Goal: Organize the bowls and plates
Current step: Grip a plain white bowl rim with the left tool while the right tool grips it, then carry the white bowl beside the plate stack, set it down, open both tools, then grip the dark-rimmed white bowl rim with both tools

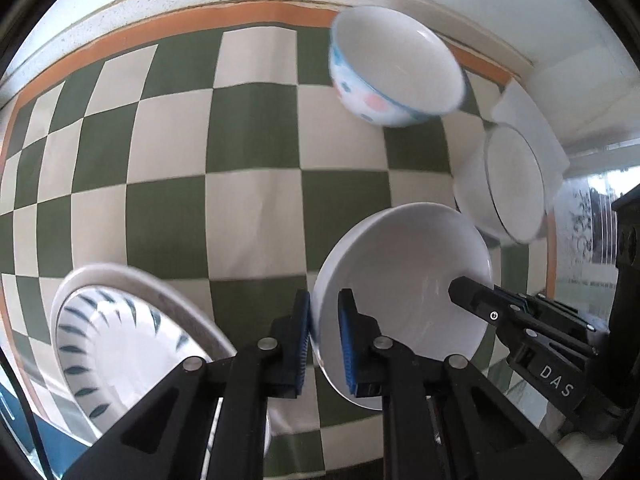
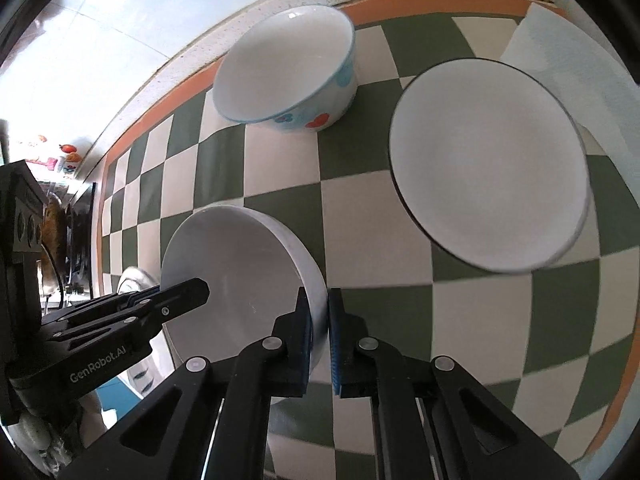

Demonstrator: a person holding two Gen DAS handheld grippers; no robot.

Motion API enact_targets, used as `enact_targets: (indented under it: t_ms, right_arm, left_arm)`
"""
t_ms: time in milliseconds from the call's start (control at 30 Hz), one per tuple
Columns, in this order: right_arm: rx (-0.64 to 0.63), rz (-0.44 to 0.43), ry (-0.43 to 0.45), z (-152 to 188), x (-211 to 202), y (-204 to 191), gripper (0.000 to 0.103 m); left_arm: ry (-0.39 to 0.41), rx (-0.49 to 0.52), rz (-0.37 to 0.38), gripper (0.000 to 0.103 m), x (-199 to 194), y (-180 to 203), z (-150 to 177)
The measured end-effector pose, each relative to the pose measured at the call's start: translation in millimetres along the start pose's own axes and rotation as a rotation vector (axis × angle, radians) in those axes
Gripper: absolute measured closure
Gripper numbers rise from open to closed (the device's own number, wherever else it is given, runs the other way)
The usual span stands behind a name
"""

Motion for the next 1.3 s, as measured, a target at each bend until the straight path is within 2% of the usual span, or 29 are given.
enact_targets:
  t_ms: [167, 367, 500, 667, 833, 933, 1033, 1067, 1100, 1133, 1167, 1200, 1300]
  right_arm:
    - [-0.003, 0.002, -0.026, 30.3, -14.9, 7.0, 0.094]
    - [0.020, 0.010, -0.063, 59.2, -12.8, 27.0, 0.094]
    - [0.041, 0.017, -0.088, 71.0, -0.2, 38.3, 0.094]
    - [0.048, 0.010, -0.091, 78.2, 6.5, 44.1, 0.094]
    - [0.054, -0.019, -0.100, 74.8, 3.3, 44.7, 0.093]
    - [0.056, -0.034, -0.059, 71.8, -13.0, 46.7, 0.091]
    - [0.048, -0.028, 0.000, 67.0, -41.3, 51.6, 0.089]
    - [0.049, -0.020, 0.029, 63.8, -53.5, 53.3, 0.081]
    - [0.052, -0.021, 0.050, 61.0, -62.6, 54.6, 0.067]
    - [0.057, -0.028, 0.084, 56.0, -76.1, 58.0, 0.059]
    - [0.062, -0.023, 0.109, 51.3, -85.8, 60.6, 0.040]
    - [0.064, -0.015, 0.124, 47.0, -92.0, 62.4, 0.030]
    - [0.092, 0.008, 0.180, 30.1, -113.9, 76.5, 0.025]
  left_arm:
    - [-0.020, 0.021, 0.017, 0.091, -1.0, 7.8, 17.4]
    - [-0.084, 0.029, 0.018, 0.091, 23.0, 14.8, 40.8]
    - [-0.124, 0.034, 0.006, 0.091, 42.1, 19.7, 45.4]
    - [-0.118, 0.044, -0.011, 0.091, 43.4, 24.6, 42.4]
    - [-0.068, 0.068, -0.051, 0.090, 18.8, 28.3, 45.3]
    - [-0.010, 0.079, -0.073, 0.089, -7.9, 35.8, 44.7]
    - [0.065, 0.102, -0.093, 0.075, -33.1, 44.8, 38.0]
    - [0.091, 0.109, -0.096, 0.067, -39.7, 48.0, 34.9]
    - [0.120, 0.119, -0.106, 0.061, -48.2, 50.3, 29.5]
    - [0.132, 0.125, -0.108, 0.047, -52.4, 51.3, 24.7]
    - [0.144, 0.128, -0.107, 0.035, -55.8, 52.3, 19.5]
    - [0.164, 0.130, -0.108, 0.033, -58.5, 56.5, 11.7]
    - [0.181, 0.126, -0.097, 0.032, -56.8, 65.6, -10.9]
Point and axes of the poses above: each gripper's, at about its wrist camera, not at the fingertips, and x roughly the way its jaws point, y to its right, z to its underside, the point moved 2 cm from there along x, roughly the way its jaws point, and after that the axes turned 1 degree about y, right-handed, at the moved point
